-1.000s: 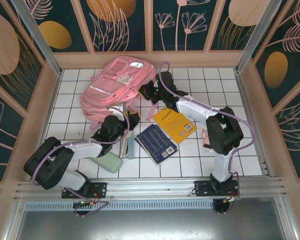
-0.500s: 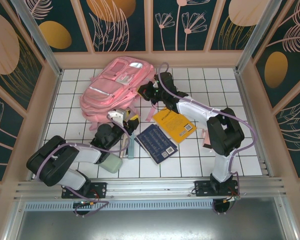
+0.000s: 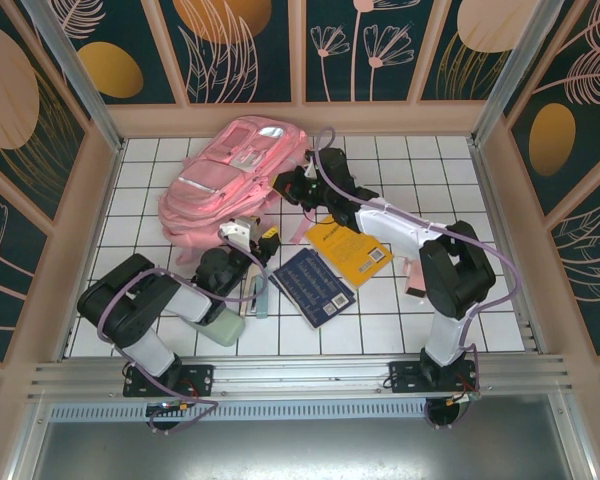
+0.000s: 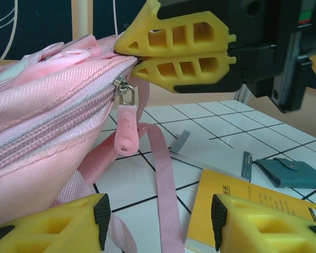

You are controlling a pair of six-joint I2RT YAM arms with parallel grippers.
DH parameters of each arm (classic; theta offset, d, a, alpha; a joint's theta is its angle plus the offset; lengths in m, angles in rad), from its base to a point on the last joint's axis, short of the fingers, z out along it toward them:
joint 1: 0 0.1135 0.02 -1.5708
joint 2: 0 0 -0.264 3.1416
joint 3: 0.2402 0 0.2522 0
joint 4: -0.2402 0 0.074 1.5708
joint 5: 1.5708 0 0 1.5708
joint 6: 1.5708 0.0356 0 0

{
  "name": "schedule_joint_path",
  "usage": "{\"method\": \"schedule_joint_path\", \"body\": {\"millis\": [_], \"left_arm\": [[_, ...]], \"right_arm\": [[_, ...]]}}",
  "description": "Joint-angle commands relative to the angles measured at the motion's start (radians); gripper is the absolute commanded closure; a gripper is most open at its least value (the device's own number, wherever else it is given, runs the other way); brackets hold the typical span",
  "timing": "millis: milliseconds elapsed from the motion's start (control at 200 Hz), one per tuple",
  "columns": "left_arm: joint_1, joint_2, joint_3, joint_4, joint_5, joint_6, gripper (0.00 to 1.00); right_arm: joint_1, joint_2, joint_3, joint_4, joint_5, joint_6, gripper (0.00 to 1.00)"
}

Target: Pack the student bag

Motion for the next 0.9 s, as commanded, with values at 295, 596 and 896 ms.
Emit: {"method": "schedule_joint_path", "body": {"millis": [295,596,896], "left_arm": [[-0.002,0.054,0.14,0.005,-0.199,-0.037,0.4],[-0.002,0.097,0.204,-0.057,-0.174,-0.041,0.48],[-0.002,0.08,0.205,-0.109,-0.248,-0.03,0.88]], "right_arm": [[0.049,-0.101,-0.038,0.147,-0.056,-0.014,1.0],[0.064,-0.102,-0.061,0.173,-0.066,0.004,1.0],[0.066,-0.11,-0.074,0.144,-0.032,-0.024,1.0]]}}
